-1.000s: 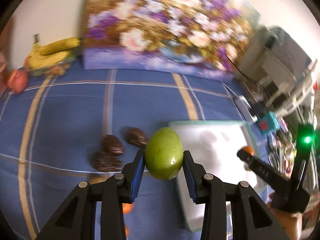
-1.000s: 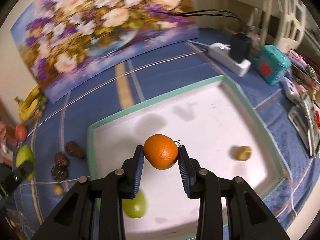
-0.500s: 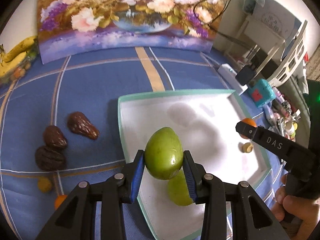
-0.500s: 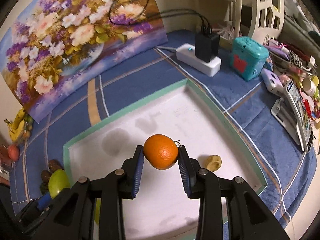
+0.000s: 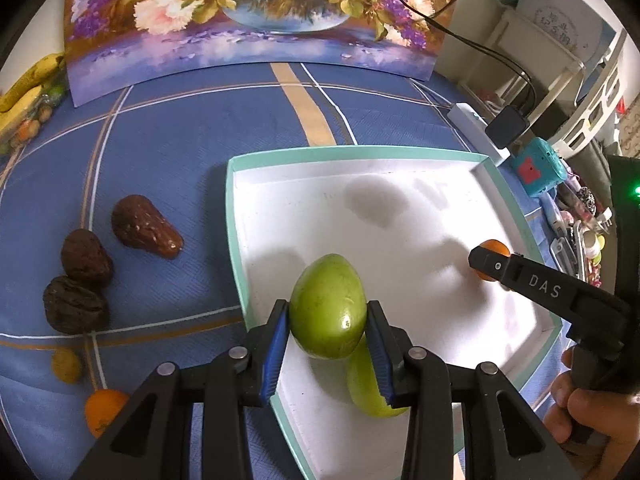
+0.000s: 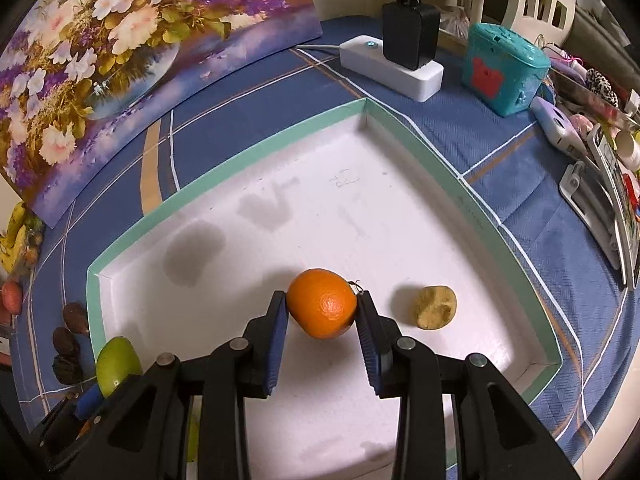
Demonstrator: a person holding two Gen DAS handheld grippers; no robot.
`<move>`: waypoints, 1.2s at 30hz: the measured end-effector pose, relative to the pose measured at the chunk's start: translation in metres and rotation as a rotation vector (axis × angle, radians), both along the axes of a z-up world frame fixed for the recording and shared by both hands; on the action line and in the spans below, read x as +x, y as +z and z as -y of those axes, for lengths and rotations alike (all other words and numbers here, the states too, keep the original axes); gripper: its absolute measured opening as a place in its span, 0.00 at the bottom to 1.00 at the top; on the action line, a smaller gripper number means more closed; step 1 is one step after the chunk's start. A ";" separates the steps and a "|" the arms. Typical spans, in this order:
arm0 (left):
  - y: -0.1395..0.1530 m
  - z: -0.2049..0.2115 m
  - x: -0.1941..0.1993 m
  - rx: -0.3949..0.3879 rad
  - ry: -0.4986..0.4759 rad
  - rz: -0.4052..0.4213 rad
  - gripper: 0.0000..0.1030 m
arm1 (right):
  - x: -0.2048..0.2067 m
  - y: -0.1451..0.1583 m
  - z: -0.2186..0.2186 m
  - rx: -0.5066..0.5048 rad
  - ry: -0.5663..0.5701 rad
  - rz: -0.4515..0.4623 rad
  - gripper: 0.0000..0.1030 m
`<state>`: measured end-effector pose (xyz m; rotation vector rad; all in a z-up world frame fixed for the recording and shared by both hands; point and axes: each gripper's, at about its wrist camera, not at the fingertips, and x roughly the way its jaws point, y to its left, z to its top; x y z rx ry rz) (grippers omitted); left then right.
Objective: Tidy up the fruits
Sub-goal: 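Carry the pear with the left tool over the tray while the right tool carries the orange, then open the left tool to drop the pear in the tray while the right tool releases the orange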
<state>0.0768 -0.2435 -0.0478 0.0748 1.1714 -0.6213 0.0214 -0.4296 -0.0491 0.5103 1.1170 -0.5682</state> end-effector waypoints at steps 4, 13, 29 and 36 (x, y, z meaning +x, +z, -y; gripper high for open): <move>0.001 0.001 -0.001 0.004 0.001 -0.002 0.39 | -0.001 -0.002 0.001 0.004 -0.002 -0.007 0.35; -0.001 0.000 0.002 -0.004 0.001 -0.011 0.41 | 0.000 -0.005 0.001 0.000 0.004 -0.018 0.35; 0.033 -0.007 0.002 -0.014 0.016 0.027 0.54 | 0.001 0.019 0.001 -0.040 0.013 0.020 0.58; 0.050 -0.037 0.016 0.036 0.147 0.068 0.69 | -0.001 0.043 -0.007 -0.083 0.040 0.052 0.73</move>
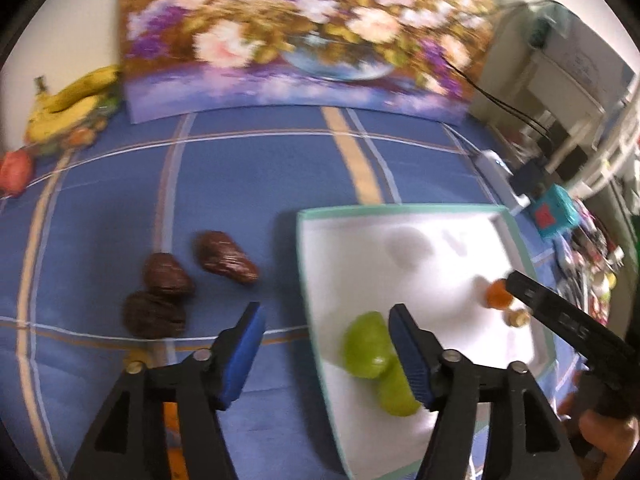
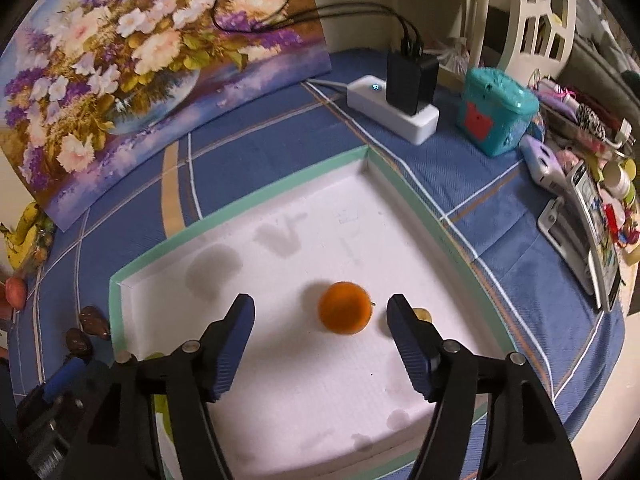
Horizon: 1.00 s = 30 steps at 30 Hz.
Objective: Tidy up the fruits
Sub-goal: 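Open the left tool to drop the pear in the tray while the right tool releases the orange, then move both open tools back toward the oranges and dates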
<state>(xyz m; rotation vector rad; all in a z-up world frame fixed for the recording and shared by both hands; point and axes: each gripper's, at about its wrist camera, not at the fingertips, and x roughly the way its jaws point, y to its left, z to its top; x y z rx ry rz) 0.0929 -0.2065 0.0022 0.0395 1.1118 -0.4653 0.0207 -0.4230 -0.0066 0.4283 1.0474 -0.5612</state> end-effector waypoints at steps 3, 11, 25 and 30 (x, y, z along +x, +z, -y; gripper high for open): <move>0.002 -0.017 0.007 0.016 0.058 0.009 0.73 | 0.000 0.005 -0.004 -0.011 0.011 0.009 0.80; 0.010 -0.068 0.022 0.021 0.194 0.030 0.98 | 0.000 0.011 -0.016 -0.019 0.043 0.023 0.90; 0.031 -0.154 0.024 0.036 0.339 0.090 1.00 | 0.008 0.017 -0.048 -0.037 0.114 0.086 0.90; 0.037 -0.178 0.023 0.040 0.386 0.112 1.00 | 0.012 0.019 -0.061 -0.013 0.153 0.096 0.90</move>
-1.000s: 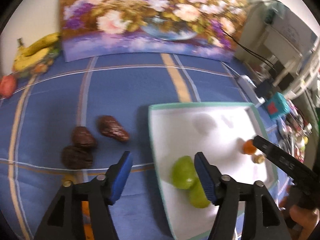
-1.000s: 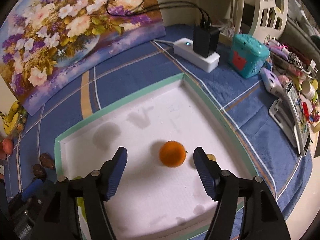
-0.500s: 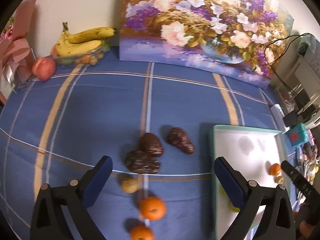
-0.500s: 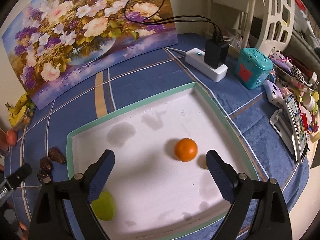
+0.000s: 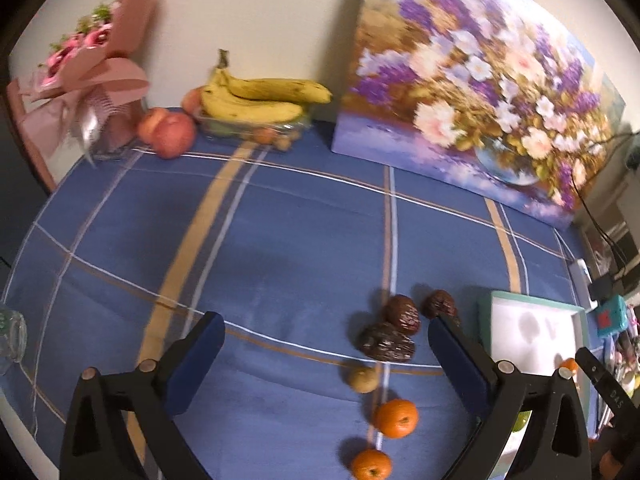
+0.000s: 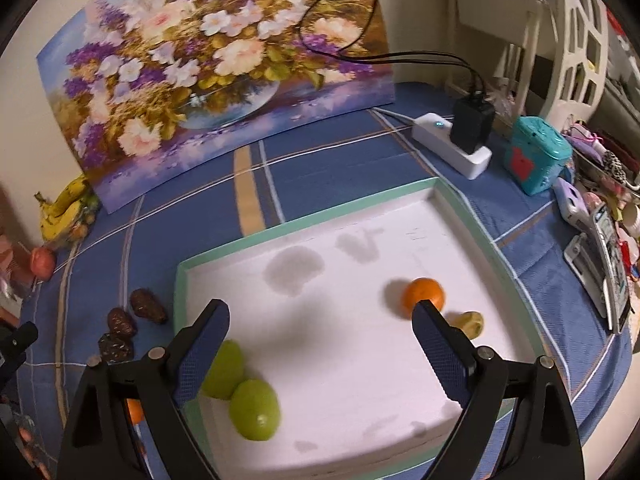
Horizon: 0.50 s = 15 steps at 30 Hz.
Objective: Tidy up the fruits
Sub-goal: 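Move both open tools back toward the oranges and dates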
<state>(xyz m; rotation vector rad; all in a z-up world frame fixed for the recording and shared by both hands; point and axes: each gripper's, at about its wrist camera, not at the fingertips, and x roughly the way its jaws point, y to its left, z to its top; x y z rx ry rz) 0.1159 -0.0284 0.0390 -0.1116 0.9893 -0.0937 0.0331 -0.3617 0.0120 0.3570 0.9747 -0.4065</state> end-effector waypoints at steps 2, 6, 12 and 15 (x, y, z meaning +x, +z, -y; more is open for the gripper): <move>0.002 -0.008 -0.001 -0.006 0.016 0.010 1.00 | 0.004 0.000 -0.008 0.011 0.027 -0.004 0.90; 0.007 -0.025 -0.002 -0.035 0.052 0.029 1.00 | 0.010 0.003 -0.024 0.017 0.070 0.007 0.90; 0.011 -0.041 -0.004 -0.078 0.072 0.045 1.00 | 0.020 0.008 -0.052 0.074 0.136 0.041 0.90; 0.014 -0.045 -0.007 -0.087 0.054 0.046 1.00 | 0.026 0.006 -0.070 0.095 0.181 0.040 0.90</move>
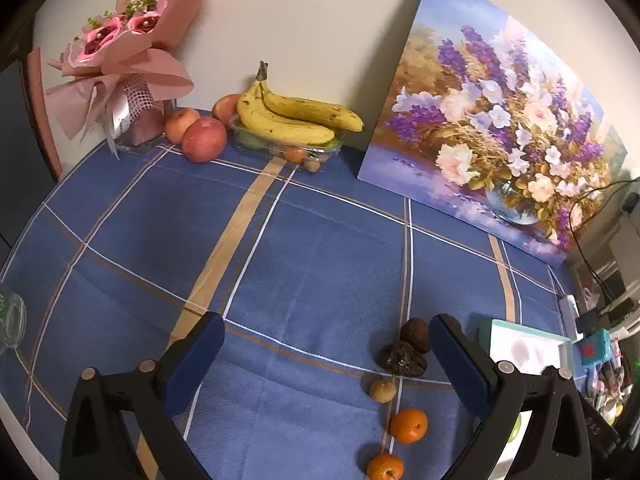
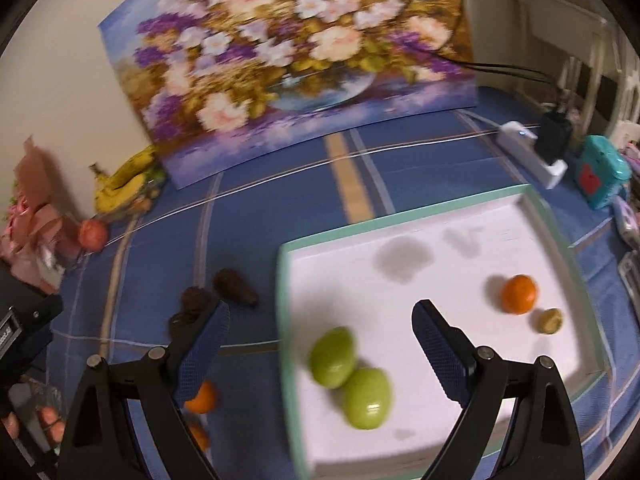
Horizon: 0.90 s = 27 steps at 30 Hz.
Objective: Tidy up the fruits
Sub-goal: 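Move both open tools back toward the oranges and dates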
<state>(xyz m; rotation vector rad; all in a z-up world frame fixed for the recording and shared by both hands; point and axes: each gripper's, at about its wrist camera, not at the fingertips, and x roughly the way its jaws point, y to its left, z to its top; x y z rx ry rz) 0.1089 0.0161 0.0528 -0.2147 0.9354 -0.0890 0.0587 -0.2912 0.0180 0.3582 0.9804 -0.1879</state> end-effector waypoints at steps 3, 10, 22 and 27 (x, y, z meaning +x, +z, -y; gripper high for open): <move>0.004 -0.007 -0.004 0.013 0.012 -0.009 1.00 | 0.006 0.000 -0.018 0.000 0.035 -0.010 0.90; 0.002 -0.021 -0.016 0.045 0.042 -0.010 1.00 | 0.014 0.000 -0.052 0.002 0.114 -0.029 0.90; -0.045 -0.027 -0.019 0.077 0.080 -0.152 1.00 | 0.024 -0.042 -0.106 0.011 0.244 -0.159 0.82; -0.077 -0.031 -0.005 0.047 0.085 -0.250 1.00 | 0.027 -0.067 -0.119 0.003 0.280 -0.238 0.81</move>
